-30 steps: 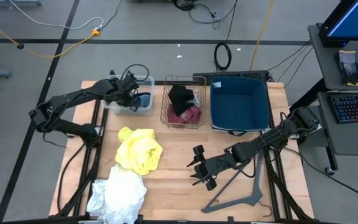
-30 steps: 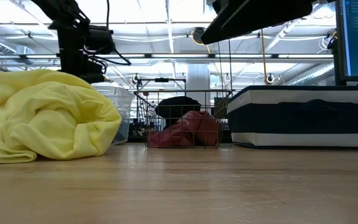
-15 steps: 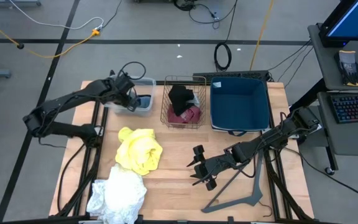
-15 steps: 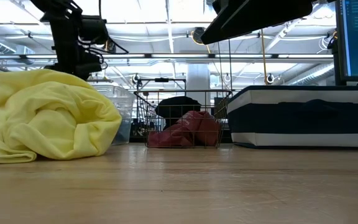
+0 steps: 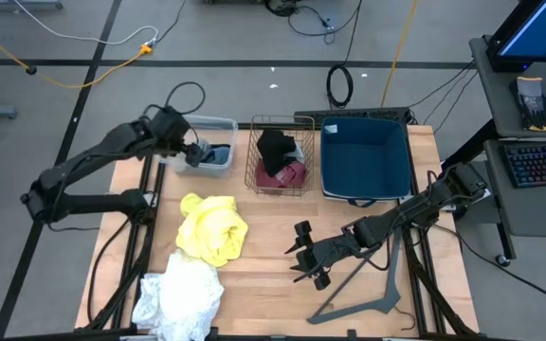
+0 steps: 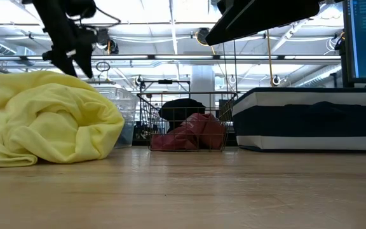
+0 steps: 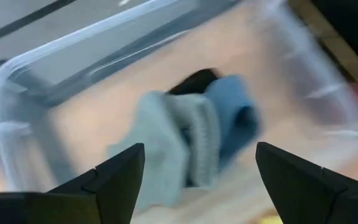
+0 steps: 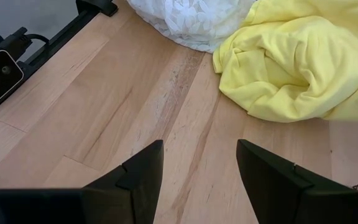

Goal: Pick & Place Cloths
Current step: Put the yellow shirt into the laundry bin

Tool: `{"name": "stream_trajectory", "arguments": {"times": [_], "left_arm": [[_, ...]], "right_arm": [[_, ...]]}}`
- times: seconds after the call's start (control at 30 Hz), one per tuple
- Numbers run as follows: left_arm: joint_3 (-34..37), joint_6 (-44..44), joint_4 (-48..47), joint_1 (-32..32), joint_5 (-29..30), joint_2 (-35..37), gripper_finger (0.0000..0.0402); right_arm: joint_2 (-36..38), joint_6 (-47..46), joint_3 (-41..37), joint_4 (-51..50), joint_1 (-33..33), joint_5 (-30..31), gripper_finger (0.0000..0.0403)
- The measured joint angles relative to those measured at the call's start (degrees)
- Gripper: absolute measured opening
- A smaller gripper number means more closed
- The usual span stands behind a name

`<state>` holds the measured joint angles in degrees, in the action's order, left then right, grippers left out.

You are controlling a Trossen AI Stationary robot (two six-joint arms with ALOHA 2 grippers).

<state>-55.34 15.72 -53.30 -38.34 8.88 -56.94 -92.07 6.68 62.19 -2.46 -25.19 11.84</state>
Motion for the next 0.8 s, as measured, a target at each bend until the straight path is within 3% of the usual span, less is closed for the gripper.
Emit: {"name": "stream_trajectory", "arguments": {"times": [0.2,0.4,0.8], "left_arm": [[-0.5,-0.5,0.4,7.7,-7.1,4.8,0.0307],[-0.5,0.4,0.4,21.0,-6.9,6.5,0.0288],[-0.6,18.3,-4.0,47.5,-3.3,-1.3,0.0245]], "right_arm": [[0.0,0.0,0.0,0.0,0.0,0.0,0.0196],[0.0,0.0,0.0,0.0,0.0,0.0,0.0196],[0.0,0.0,0.0,-0.2,0.0,0.0,0.0196]]}}
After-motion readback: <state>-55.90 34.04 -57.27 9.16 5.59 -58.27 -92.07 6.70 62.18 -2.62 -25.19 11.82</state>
